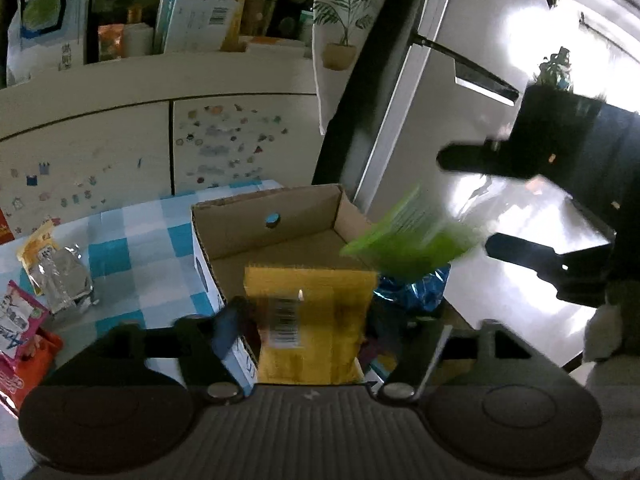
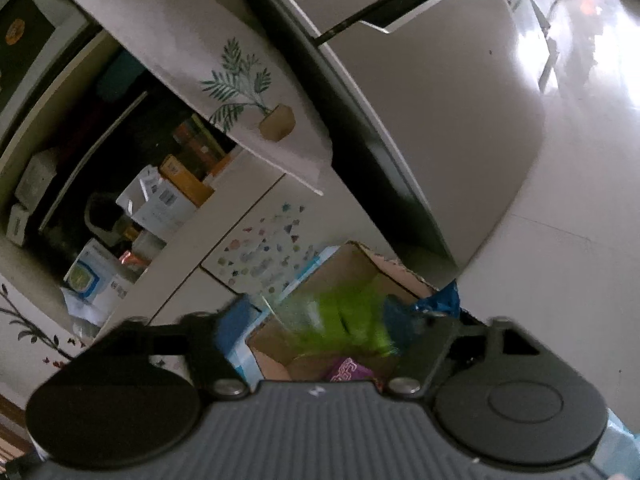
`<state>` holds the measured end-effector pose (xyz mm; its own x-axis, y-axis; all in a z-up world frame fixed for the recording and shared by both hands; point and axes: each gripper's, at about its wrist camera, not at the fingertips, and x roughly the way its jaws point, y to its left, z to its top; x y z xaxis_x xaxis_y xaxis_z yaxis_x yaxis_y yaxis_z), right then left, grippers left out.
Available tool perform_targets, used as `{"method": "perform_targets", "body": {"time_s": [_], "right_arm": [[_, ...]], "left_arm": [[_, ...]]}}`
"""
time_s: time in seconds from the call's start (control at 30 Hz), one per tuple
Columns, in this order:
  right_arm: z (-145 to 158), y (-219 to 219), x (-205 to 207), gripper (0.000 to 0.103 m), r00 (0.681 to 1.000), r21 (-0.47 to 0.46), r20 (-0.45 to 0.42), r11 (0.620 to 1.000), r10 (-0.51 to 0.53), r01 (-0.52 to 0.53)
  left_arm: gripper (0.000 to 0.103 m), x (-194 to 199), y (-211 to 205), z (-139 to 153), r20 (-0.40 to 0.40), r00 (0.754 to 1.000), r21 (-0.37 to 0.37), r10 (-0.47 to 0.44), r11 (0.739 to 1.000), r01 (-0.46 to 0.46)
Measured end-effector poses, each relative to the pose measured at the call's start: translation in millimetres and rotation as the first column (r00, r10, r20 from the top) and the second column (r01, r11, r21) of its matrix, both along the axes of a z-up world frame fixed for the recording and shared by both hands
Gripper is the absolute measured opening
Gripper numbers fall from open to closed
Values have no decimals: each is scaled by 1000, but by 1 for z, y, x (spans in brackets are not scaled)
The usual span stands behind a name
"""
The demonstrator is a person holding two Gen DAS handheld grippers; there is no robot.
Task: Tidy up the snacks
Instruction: 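Open the left tool over the box while the right tool releases the green packet into it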
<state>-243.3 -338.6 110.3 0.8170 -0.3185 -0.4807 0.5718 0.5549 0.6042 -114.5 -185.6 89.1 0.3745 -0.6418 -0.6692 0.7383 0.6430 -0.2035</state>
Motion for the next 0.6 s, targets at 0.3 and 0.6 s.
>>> {"method": "perform_targets", "body": {"time_s": [0.3, 0.6], "right_arm": [[3, 1, 0, 85, 999, 5, 52, 1000, 17, -17], [6, 9, 10, 85, 996, -18, 50, 997, 73, -72]], "left_arm": [[92, -1, 5, 12, 24, 1000, 3, 11, 1000, -11], [92, 8, 22, 12, 22, 999, 41, 38, 998, -39]]}}
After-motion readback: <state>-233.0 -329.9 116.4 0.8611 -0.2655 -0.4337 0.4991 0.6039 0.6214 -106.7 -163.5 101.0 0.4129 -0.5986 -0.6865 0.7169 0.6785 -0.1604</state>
